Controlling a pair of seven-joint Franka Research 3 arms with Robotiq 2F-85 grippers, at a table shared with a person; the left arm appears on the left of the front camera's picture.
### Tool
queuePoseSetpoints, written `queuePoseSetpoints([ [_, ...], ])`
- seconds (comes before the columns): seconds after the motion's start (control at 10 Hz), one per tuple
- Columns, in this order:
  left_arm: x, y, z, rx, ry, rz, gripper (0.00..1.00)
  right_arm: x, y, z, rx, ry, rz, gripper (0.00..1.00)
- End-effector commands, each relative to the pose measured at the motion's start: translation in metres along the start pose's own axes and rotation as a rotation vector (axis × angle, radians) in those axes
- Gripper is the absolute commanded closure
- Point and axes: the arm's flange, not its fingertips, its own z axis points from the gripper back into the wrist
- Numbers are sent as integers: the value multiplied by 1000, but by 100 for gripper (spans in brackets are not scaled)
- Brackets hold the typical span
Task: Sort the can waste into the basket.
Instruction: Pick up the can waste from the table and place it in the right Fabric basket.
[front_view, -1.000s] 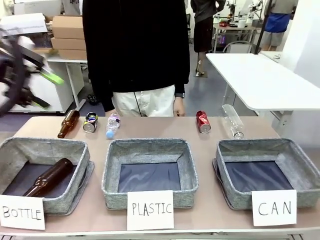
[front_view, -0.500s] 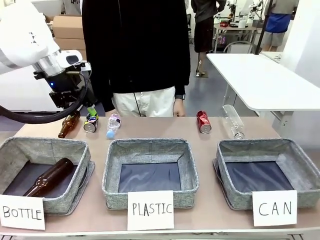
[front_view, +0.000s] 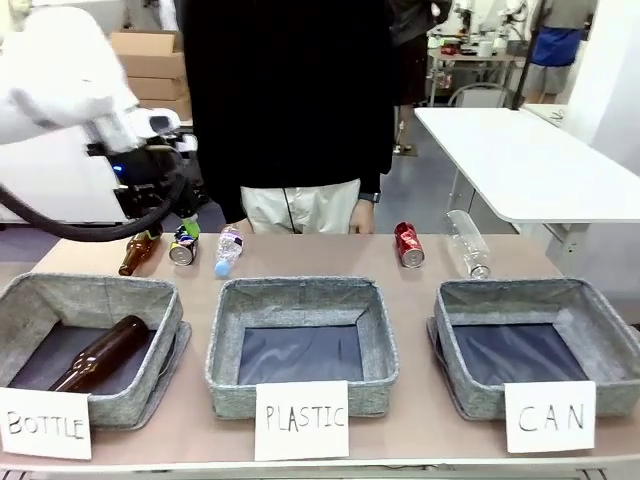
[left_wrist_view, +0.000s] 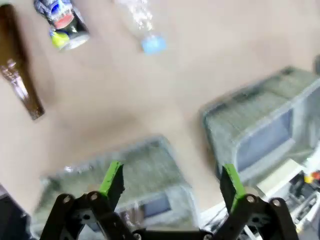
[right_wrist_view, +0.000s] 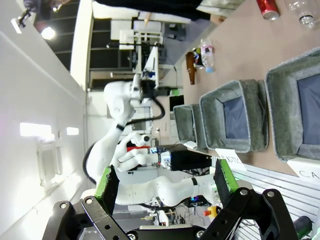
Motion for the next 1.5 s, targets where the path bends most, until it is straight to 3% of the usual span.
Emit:
queuePoseSetpoints([
  [0.0,115,46,-29,26,104,-61,0,2,1,1,12,4,27,0],
  [0.1,136,57,-47,11,86,-64,0,2,1,1,12,4,27,0],
  [0.3,152,71,-67,81,49,58,0,2,1,1,12,4,27,0],
  [0.7,151,79,-70,103,57,89,0,2,1,1,12,4,27,0],
  [0.9,151,93,-78,179,-31,262,0,2,1,1,12,4,27,0],
  [1.4,140,110,-103,204,-18,354,0,2,1,1,12,4,27,0],
])
